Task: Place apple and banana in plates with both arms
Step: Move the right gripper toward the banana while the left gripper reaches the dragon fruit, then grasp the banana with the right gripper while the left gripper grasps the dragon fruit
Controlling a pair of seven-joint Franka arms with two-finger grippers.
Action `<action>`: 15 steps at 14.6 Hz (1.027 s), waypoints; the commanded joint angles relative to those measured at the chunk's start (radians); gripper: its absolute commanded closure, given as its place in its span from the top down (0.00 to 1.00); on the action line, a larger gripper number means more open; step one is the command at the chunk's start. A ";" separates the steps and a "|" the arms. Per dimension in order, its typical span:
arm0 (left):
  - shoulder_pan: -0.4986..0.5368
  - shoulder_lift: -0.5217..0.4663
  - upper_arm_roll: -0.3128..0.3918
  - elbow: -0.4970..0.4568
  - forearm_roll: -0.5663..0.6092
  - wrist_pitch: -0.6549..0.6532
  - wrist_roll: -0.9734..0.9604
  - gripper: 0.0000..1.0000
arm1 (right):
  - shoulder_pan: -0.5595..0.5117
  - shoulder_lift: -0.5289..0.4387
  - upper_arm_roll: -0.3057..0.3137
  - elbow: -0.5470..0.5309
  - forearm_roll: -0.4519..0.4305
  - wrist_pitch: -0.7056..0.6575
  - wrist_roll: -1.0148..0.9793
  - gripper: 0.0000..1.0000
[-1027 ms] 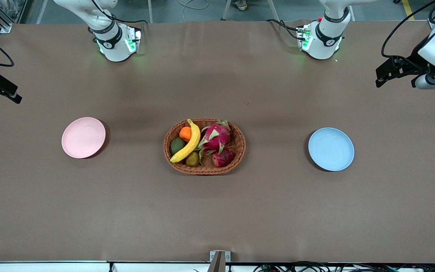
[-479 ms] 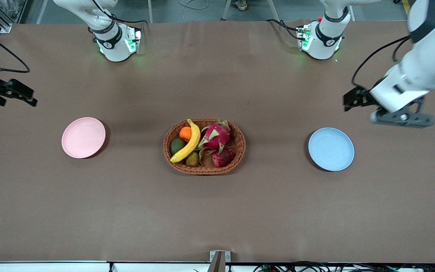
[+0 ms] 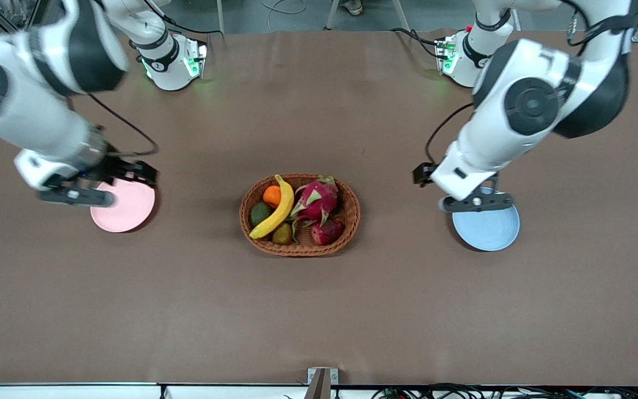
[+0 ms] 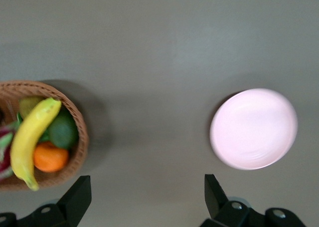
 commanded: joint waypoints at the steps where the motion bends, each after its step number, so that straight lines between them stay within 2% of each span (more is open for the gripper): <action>1: -0.055 0.082 0.005 0.041 0.001 0.073 -0.115 1.00 | 0.088 0.089 -0.012 0.032 -0.002 0.039 0.249 1.00; 3: -0.085 0.154 0.005 0.073 0.001 0.127 -0.182 1.00 | 0.128 0.182 -0.011 0.095 0.005 0.046 0.413 1.00; 5: -0.127 0.215 0.006 0.096 0.001 0.190 -0.268 1.00 | 0.188 0.310 -0.012 0.204 0.030 0.046 0.576 1.00; 8: -0.201 0.296 0.019 0.100 0.004 0.349 -0.403 1.00 | 0.214 0.450 -0.011 0.319 0.047 0.070 0.728 1.00; 10: -0.219 0.341 0.020 0.101 0.004 0.427 -0.428 1.00 | 0.234 0.467 -0.011 0.321 0.093 0.153 0.773 0.99; 11: -0.224 0.361 0.020 0.101 0.005 0.470 -0.452 1.00 | 0.236 0.485 -0.011 0.321 0.110 0.188 0.777 0.94; 13: -0.231 0.398 0.020 0.101 0.004 0.559 -0.510 1.00 | 0.237 0.510 -0.011 0.321 0.124 0.213 0.779 0.85; 15: -0.250 0.427 0.020 0.103 0.004 0.605 -0.553 1.00 | 0.243 0.520 -0.011 0.321 0.124 0.213 0.780 0.82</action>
